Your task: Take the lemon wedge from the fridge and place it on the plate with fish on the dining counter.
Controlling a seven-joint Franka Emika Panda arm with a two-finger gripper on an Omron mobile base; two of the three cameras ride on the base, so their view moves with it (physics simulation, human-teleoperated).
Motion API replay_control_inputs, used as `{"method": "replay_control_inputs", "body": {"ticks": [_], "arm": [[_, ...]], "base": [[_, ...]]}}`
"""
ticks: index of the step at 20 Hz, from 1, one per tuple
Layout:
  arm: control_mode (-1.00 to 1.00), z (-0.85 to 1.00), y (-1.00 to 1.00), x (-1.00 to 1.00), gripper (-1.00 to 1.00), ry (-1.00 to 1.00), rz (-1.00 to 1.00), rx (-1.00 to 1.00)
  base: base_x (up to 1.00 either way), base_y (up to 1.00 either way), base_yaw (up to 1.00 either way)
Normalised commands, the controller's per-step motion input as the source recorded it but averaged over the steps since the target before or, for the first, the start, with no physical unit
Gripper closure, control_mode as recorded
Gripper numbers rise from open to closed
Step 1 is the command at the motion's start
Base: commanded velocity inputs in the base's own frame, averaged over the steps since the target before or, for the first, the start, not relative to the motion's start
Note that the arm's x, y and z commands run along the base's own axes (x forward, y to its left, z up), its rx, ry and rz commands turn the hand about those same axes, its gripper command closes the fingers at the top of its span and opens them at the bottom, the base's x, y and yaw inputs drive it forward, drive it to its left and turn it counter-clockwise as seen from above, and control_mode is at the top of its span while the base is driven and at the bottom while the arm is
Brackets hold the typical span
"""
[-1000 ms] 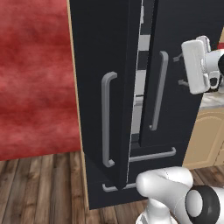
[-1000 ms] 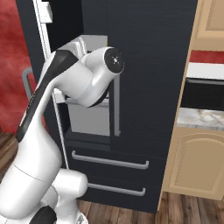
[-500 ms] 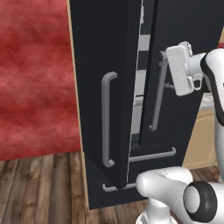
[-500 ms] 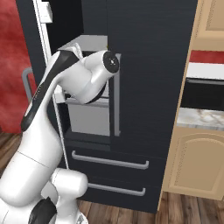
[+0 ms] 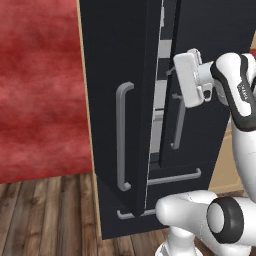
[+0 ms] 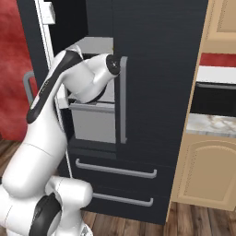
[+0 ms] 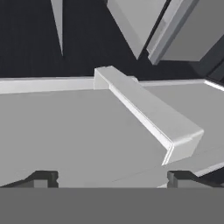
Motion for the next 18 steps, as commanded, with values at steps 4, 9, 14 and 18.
{"method": "replay_control_inputs", "body": {"ticks": [4,9,14,18], "arm": [[-1.00,-0.01,0.38,0.27,-1.00,0.07,0.09,0.05],[-1.00,-0.03,0.53,0.10,-1.00,0.04,0.09,0.01],[-1.00,-0.02,0.70,0.00,-1.00,0.00,0.08,0.00],[-1.00,-0.07,0.78,0.00,-1.00,-0.01,0.06,0.00]], "base": [[0.00,0.00,0.00],[0.00,0.00,0.00],[0.00,0.00,0.00],[0.00,0.00,0.00]]}}
